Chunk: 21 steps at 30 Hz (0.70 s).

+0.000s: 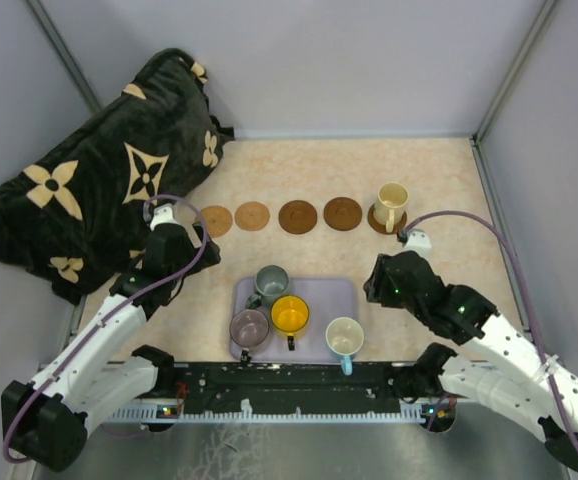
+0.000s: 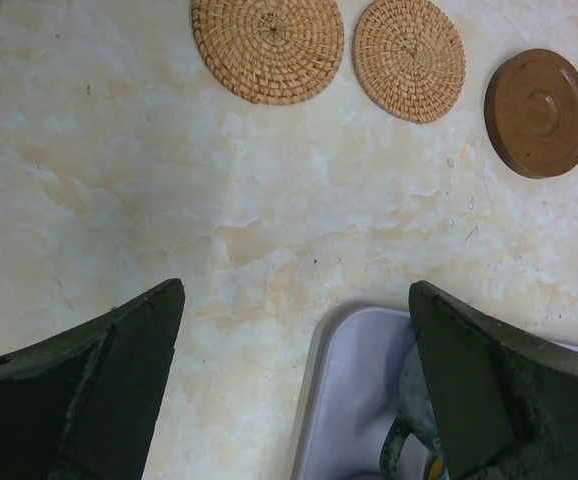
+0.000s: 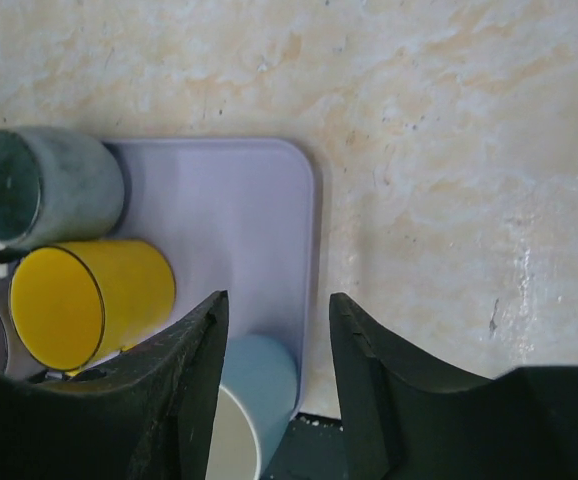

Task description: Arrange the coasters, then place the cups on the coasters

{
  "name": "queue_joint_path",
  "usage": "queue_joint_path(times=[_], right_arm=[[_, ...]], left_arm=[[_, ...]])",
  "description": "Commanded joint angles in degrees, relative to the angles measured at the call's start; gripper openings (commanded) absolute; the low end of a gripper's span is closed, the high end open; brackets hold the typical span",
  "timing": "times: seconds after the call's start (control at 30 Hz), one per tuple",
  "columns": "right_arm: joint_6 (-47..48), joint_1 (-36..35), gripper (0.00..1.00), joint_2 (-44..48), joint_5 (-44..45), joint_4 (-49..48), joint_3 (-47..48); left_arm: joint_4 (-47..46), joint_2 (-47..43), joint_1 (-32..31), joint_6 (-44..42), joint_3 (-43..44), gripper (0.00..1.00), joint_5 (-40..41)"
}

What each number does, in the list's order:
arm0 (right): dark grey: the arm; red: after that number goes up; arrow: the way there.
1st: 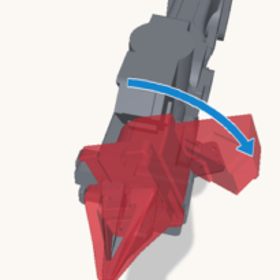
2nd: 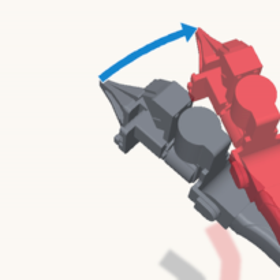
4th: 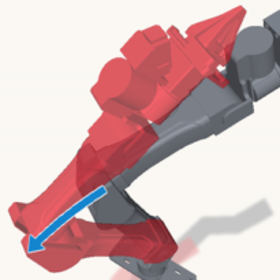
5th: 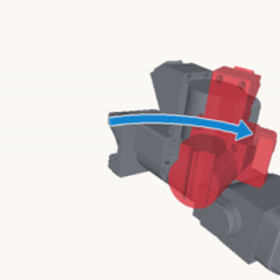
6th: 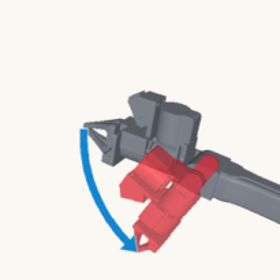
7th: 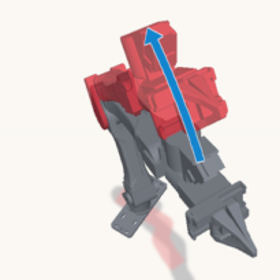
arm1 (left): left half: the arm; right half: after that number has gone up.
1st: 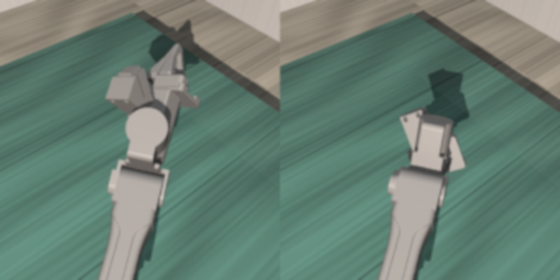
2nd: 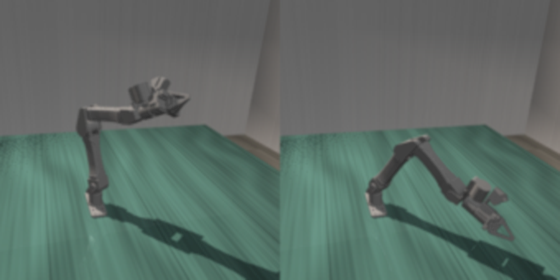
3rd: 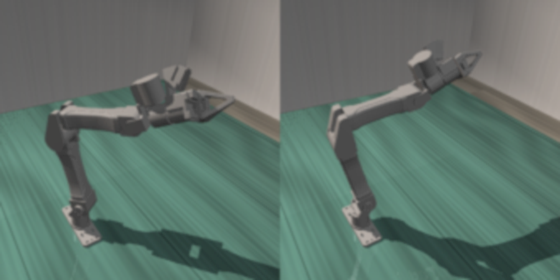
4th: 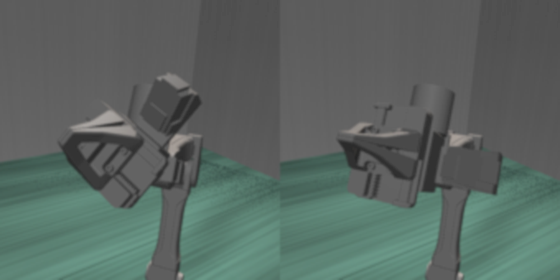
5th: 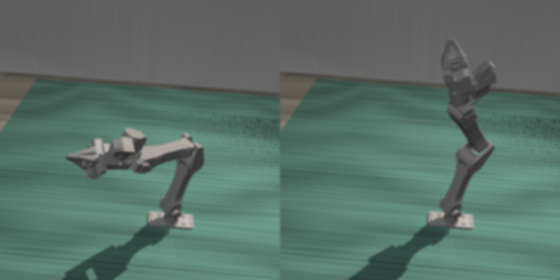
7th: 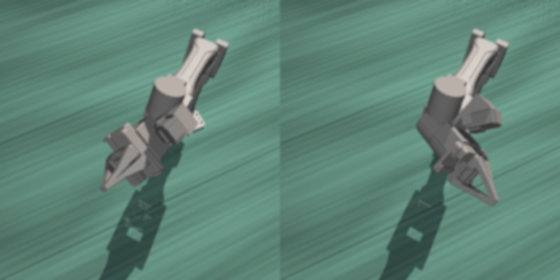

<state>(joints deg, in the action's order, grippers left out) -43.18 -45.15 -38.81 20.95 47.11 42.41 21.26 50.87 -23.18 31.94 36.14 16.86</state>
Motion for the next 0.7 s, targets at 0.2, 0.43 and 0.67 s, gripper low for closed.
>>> queue_joint_path(times=[0.2,0.43,0.67], right_arm=[[-6.4,-13.0,0.44,-3.3,-3.4,1.3,-1.8],[-11.2,-21.1,0.43,-7.0,-0.9,2.2,-1.1],[-13.6,-22.5,0.32,-9.9,-0.3,3.9,-2.4]], left_arm=[[0.4,0.6,-0.5,0.2,0.9,1.0,-1.0],[0.4,0.9,-0.5,0.1,0.7,1.0,-0.8],[0.5,0.3,-0.5,-0.1,0.4,1.0,-0.3]])
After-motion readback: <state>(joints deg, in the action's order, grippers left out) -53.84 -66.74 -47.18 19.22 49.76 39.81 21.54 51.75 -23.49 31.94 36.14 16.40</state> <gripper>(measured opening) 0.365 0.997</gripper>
